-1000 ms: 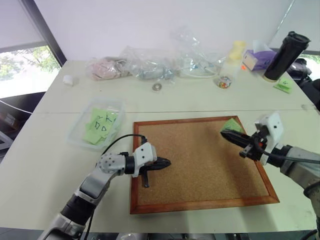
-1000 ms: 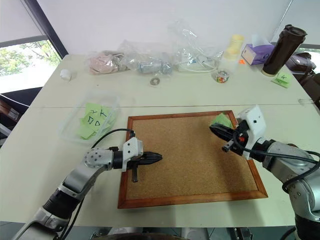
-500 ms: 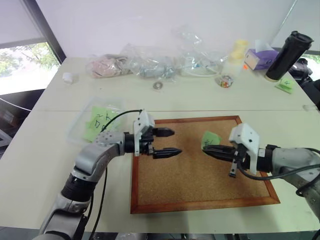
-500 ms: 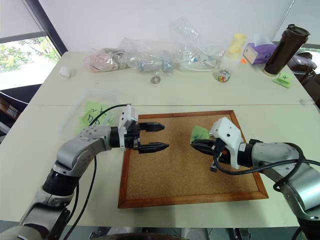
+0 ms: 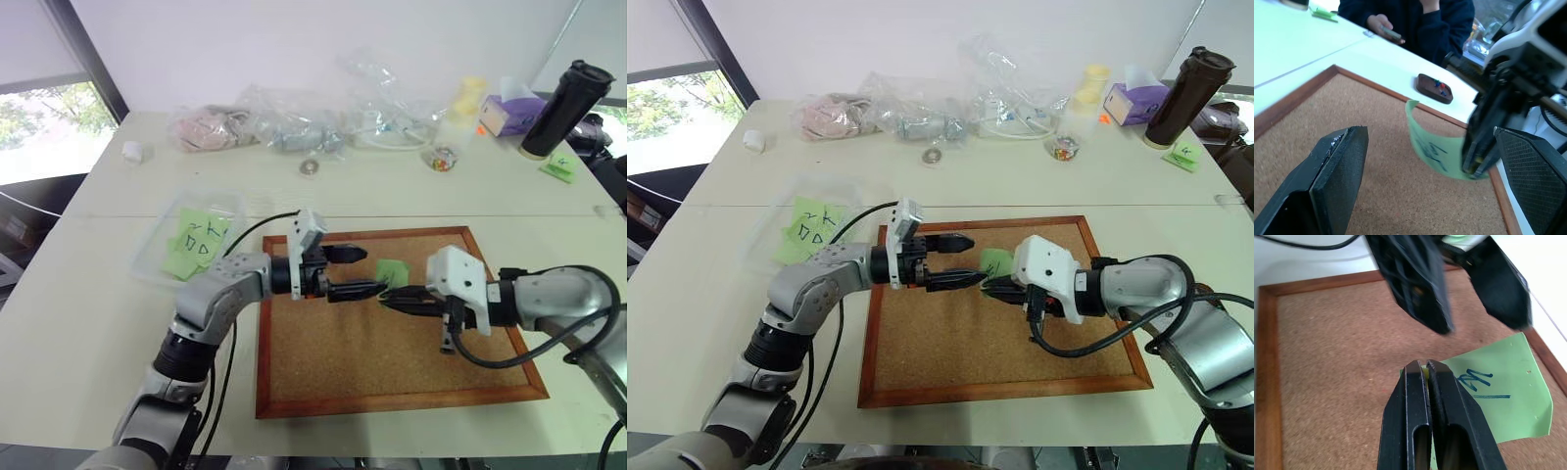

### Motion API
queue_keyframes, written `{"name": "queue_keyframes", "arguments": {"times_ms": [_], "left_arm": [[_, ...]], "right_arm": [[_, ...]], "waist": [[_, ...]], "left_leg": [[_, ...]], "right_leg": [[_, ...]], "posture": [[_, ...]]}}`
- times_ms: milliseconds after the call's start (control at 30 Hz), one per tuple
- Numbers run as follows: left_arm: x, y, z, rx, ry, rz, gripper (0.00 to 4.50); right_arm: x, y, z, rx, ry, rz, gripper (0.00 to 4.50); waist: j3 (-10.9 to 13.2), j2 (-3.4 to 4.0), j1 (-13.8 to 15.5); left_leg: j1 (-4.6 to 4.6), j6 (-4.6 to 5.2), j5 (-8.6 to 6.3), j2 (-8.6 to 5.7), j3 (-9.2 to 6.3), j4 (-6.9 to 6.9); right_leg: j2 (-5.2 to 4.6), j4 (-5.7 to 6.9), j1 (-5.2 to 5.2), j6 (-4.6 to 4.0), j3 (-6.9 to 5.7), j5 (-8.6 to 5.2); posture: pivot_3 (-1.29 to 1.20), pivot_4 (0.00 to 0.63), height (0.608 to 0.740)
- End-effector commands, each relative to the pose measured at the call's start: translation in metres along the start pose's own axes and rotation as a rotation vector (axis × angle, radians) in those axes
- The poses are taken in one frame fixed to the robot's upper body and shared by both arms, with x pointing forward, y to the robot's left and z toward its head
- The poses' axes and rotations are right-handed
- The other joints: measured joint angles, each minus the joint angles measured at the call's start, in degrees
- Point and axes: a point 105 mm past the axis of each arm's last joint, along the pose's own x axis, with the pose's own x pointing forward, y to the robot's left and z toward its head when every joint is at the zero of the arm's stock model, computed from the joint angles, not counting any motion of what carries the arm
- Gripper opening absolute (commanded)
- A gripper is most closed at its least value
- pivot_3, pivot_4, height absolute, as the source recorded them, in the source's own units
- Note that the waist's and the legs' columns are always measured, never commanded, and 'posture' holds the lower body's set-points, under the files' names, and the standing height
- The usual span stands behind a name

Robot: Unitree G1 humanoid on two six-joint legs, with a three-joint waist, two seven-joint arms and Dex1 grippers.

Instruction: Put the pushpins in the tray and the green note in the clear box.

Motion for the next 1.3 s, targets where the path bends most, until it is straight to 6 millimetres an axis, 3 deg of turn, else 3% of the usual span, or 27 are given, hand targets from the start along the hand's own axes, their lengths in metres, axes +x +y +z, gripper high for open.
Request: {"name": "queue_keyframes", "arguments": {"times_ms": [33,233,267,333,567,967,1300], "left_arm": [[0.007,-0.002,0.004,0.027,-0.006,-0.007,4.49],[0.014,0.006,-0.001,-0.002,-0.012,0.017,4.49],[0.015,0.006,-0.002,-0.009,-0.015,0.018,4.26],[0.016,0.007,-0.003,-0.017,-0.018,0.020,3.70],[0.019,0.001,-0.002,-0.033,-0.032,-0.013,0.12],[0.009,0.004,-0.014,0.050,0.015,0.023,0.06],[0.000,0.014,-0.025,0.111,0.053,0.067,0.06]], "right_arm": [[-0.001,0.001,0.014,-0.096,-0.004,0.017,0.00],[0.000,0.004,0.017,-0.125,0.000,0.039,0.00],[0.000,0.005,0.018,-0.125,0.000,0.042,0.00],[0.001,0.006,0.018,-0.123,-0.002,0.046,0.00],[0.001,0.007,0.019,-0.127,-0.001,0.043,0.00],[-0.011,-0.012,0.017,-0.089,0.002,-0.086,0.00],[-0.038,-0.028,0.025,0.035,-0.065,-0.231,0.00]], "waist": [[0.01,-0.01,0.04],[0.01,-0.01,0.03],[0.01,-0.01,0.04],[0.01,-0.01,0.04],[0.01,-0.01,0.04],[0.00,-0.01,0.11],[0.00,0.00,0.12]], "left_leg": [[-0.02,0.00,0.00,0.00,0.00,0.01],[-0.16,0.00,0.00,0.00,-0.02,0.05],[-0.18,0.00,0.00,0.00,-0.02,0.05],[-0.25,-0.01,0.00,0.00,-0.02,0.08],[-0.28,-0.01,0.01,-0.01,-0.02,0.10],[-0.30,-0.02,0.01,-0.01,-0.02,0.10],[-0.32,-0.02,0.01,-0.02,-0.02,0.12]], "right_leg": [[0.00,0.00,-0.01,0.00,0.00,0.00],[0.00,0.01,-0.12,0.01,-0.03,0.00],[0.00,0.01,-0.14,0.01,-0.03,0.01],[0.00,0.04,-0.21,0.02,-0.04,0.01],[-0.01,0.06,-0.24,0.03,-0.04,0.02],[-0.01,0.09,-0.27,0.03,-0.04,0.03],[-0.02,0.11,-0.29,0.03,-0.04,0.03]], "posture": [[0.00,0.150,0.730],[0.00,0.150,0.730],[0.00,0.150,0.730],[0.00,0.150,0.730],[0.00,0.150,0.730],[0.00,0.150,0.730],[0.00,0.150,0.730]]}}
